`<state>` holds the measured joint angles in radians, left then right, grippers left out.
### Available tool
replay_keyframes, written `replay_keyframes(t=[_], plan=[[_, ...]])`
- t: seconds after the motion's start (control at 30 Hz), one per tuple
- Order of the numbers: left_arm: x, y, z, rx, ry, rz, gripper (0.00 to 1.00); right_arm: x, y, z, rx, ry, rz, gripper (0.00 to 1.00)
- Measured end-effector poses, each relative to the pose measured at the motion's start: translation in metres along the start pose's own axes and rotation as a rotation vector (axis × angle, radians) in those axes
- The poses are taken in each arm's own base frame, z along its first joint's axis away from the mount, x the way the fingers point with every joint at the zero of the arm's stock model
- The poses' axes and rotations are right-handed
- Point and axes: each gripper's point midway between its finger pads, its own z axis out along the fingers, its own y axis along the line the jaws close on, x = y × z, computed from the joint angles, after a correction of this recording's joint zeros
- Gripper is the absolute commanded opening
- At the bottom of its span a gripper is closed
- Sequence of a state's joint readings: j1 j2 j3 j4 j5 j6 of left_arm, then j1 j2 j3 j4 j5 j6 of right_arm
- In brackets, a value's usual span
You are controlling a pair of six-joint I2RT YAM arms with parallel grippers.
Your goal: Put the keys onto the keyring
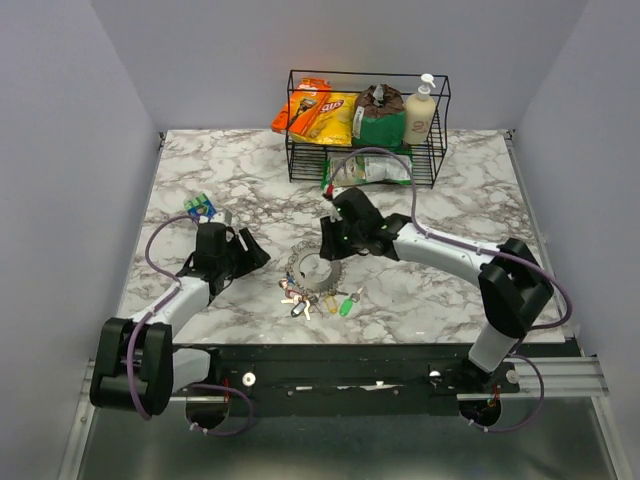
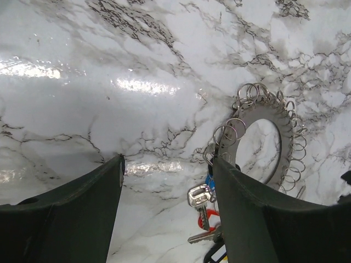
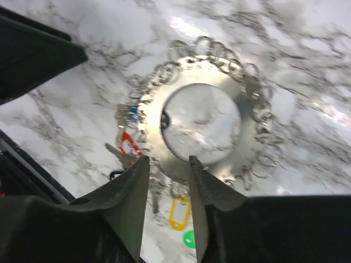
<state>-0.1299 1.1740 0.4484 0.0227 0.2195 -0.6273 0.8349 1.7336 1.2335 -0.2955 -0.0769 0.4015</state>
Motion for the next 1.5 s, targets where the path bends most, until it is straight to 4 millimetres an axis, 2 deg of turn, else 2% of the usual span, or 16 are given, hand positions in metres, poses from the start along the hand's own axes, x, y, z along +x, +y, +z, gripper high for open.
replay_keyframes(t=[0.03, 0.1, 0.23, 0.33, 0.47, 0.57, 0.8, 1.03, 1.5], plan=[[0.002, 0.0, 0.002, 0.004, 0.009, 0.0, 0.68, 0.002, -0.014, -0.002, 0.021, -0.002, 0.023, 0.08], [0.005, 0.0, 0.005, 0.011, 0.024, -0.001, 0.67, 0.009, -0.04, -0.003, 0.065, 0.007, 0.067, 0.02], [0.01, -0.001, 0.013, 0.026, 0.064, -0.002, 0.66, 0.046, -0.089, -0.002, 0.174, 0.074, 0.148, 0.01], [0.01, -0.003, 0.02, 0.034, 0.081, 0.0, 0.66, 0.075, -0.1, -0.003, 0.209, 0.139, 0.166, 0.01], [0.007, -0.009, 0.031, 0.046, 0.103, 0.007, 0.66, 0.089, -0.103, -0.004, 0.222, 0.174, 0.177, 0.01], [0.005, -0.017, 0.04, 0.06, 0.114, 0.023, 0.66, 0.093, -0.1, -0.004, 0.206, 0.184, 0.187, 0.01], [0.007, -0.034, 0.053, 0.096, 0.128, 0.057, 0.66, 0.097, -0.078, 0.003, 0.086, 0.208, 0.236, 0.01], [0.013, -0.047, 0.056, 0.133, 0.136, 0.067, 0.66, 0.087, -0.058, 0.022, -0.025, 0.209, 0.283, 0.01], [0.033, -0.053, 0.041, 0.204, 0.154, 0.007, 0.66, 0.06, -0.052, 0.044, -0.044, 0.181, 0.287, 0.01]])
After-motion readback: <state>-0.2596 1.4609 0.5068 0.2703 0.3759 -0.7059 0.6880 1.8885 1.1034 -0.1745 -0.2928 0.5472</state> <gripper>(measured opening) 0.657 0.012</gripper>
